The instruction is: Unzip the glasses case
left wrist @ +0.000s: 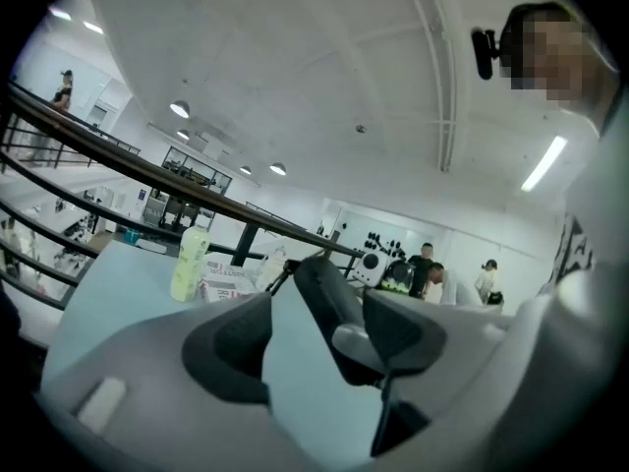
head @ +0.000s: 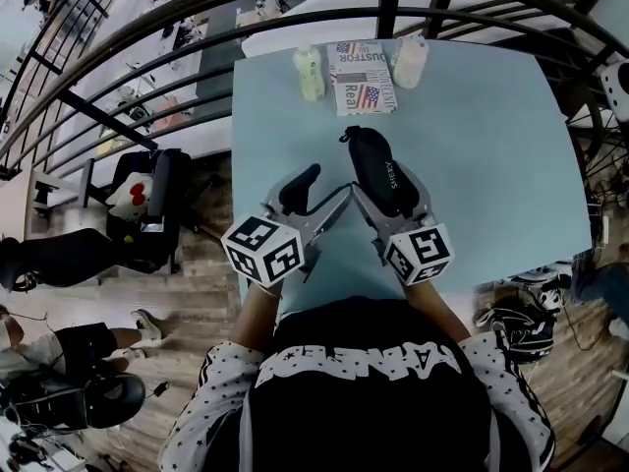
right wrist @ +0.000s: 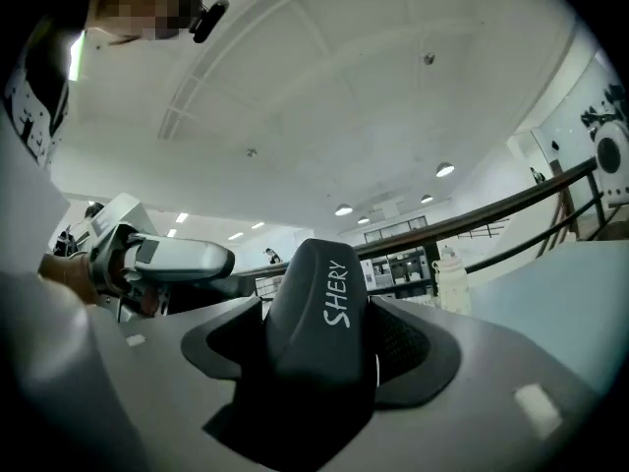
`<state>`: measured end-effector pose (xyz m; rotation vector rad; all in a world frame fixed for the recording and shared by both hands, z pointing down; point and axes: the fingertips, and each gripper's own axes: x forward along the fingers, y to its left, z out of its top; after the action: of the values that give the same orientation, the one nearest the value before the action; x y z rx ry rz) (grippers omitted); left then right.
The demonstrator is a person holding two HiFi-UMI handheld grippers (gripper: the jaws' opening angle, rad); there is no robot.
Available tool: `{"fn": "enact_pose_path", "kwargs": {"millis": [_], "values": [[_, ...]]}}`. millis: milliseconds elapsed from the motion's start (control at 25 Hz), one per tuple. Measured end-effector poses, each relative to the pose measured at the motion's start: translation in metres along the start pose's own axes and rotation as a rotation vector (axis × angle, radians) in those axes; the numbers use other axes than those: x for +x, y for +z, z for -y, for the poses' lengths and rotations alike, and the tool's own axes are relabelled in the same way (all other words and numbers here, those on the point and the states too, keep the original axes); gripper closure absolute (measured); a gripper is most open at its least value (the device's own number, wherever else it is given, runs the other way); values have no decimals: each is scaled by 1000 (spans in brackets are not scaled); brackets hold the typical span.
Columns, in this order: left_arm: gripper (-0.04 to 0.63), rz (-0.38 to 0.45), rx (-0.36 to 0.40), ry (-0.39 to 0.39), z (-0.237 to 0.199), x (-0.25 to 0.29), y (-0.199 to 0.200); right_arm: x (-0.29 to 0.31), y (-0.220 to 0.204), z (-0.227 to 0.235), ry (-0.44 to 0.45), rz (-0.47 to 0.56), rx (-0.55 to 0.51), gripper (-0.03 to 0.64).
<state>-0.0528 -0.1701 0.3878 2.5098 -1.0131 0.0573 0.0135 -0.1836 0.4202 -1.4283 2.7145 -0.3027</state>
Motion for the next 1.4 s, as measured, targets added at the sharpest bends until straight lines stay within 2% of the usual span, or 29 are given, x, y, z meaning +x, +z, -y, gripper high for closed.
{"fn": "enact_pose_path", "kwargs": {"millis": [200, 480, 800, 1000, 1400], "values": [[595, 13, -27, -56, 20, 6, 9, -13, 16, -18, 80, 90, -21, 270], [595, -34, -28, -121, 46, 17, 8, -28, 31, -41, 144, 153, -87, 270], [595, -15, -13, -127, 63, 22, 7, -39, 32, -59, 174, 181, -111, 270], [595, -12, 15, -95, 63, 23, 7, -42, 30, -64, 180, 188, -108, 270], [595, -32, -19, -103, 61, 14, 6, -39, 28, -75, 210, 154, -163, 250]]}}
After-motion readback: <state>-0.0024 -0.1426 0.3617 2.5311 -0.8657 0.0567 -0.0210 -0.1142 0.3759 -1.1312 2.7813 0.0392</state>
